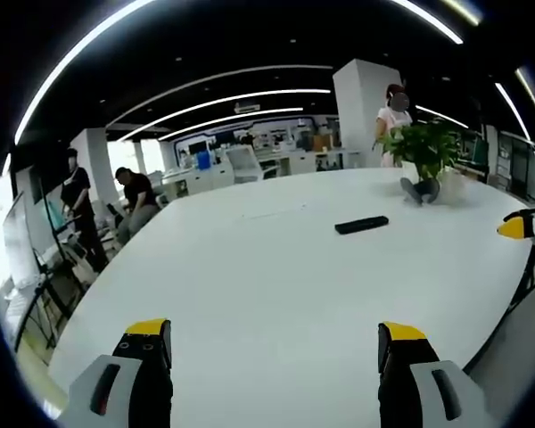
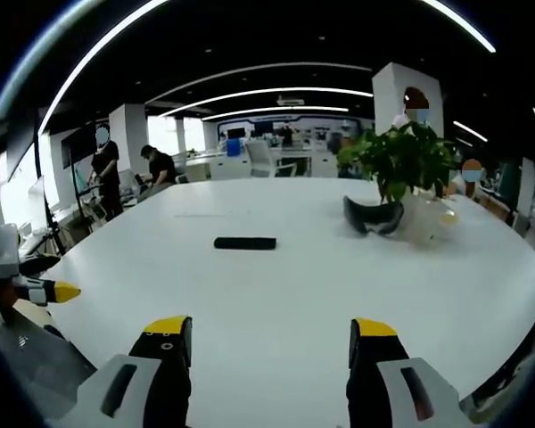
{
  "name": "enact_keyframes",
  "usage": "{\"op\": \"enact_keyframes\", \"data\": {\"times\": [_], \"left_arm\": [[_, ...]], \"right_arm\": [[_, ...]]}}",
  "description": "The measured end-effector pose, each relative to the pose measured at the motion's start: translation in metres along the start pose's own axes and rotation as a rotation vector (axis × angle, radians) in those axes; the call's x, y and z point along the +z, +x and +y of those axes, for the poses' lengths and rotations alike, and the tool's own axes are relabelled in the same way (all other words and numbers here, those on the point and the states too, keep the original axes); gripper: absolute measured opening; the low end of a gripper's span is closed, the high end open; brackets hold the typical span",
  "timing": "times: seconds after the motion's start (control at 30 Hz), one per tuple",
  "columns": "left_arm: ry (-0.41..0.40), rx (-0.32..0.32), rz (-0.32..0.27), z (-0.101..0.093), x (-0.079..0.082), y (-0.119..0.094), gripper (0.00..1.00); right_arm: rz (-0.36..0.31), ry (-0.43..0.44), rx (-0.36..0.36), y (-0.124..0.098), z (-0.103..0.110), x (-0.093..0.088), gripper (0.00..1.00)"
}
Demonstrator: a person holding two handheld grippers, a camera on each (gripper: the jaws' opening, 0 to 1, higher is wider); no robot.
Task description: Press the specified remote control buttons in sequence, fully releasing each button before pressing the next.
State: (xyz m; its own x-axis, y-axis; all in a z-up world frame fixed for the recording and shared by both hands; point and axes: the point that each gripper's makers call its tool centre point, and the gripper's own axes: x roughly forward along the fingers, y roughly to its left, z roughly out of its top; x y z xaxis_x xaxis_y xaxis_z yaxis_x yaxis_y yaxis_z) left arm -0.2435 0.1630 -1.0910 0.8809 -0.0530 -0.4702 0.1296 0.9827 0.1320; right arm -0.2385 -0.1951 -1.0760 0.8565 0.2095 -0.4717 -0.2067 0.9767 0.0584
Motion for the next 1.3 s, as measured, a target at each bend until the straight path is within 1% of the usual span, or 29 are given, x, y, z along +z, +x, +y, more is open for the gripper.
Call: {"op": "enact_keyframes", "data": {"times": [0.23,0.4,0.57,0.83,0.9,0.93,1.03,1.23,1.3], "left_arm": [[0.006,-0.004,0.001,-0.0011,-0.0002,-0.0001,1.00],[0.001,0.000,-0.003,0.0000,0.0006,-0.0007,1.00],[0.003,0.001,-0.002,0.0000,0.0006,-0.0003,1.00],[0.012,-0.006,0.004,-0.0010,-0.0003,0.0001,1.00],[0.016,-0.005,-0.004,-0.0006,0.0015,-0.0005,0.96],[0.016,-0.004,-0.006,-0.0004,0.0018,-0.0005,0.95],[0.006,-0.013,-0.001,-0.0019,0.0008,-0.0001,0.97],[0.013,-0.015,0.006,-0.0027,-0.0007,0.0001,0.97],[0.016,-0.015,0.009,-0.0025,-0.0013,0.0003,0.97]], "right_arm": [[-0.004,0.002,-0.002,-0.0006,-0.0003,0.0006,0.71],[-0.024,0.002,-0.027,-0.0022,-0.0049,0.0039,0.76],[-0.027,0.008,-0.032,-0.0023,-0.0065,0.0047,0.78],[-0.022,0.004,-0.027,-0.0014,-0.0048,0.0037,0.78],[-0.023,0.002,-0.026,-0.0015,-0.0043,0.0041,0.78],[-0.022,0.002,-0.026,-0.0014,-0.0043,0.0040,0.78],[-0.024,0.005,-0.025,-0.0013,-0.0042,0.0044,0.78],[-0.018,0.001,-0.020,-0.0012,-0.0022,0.0034,0.79],[-0.028,0.002,-0.017,-0.0016,-0.0016,0.0050,0.79]]}}
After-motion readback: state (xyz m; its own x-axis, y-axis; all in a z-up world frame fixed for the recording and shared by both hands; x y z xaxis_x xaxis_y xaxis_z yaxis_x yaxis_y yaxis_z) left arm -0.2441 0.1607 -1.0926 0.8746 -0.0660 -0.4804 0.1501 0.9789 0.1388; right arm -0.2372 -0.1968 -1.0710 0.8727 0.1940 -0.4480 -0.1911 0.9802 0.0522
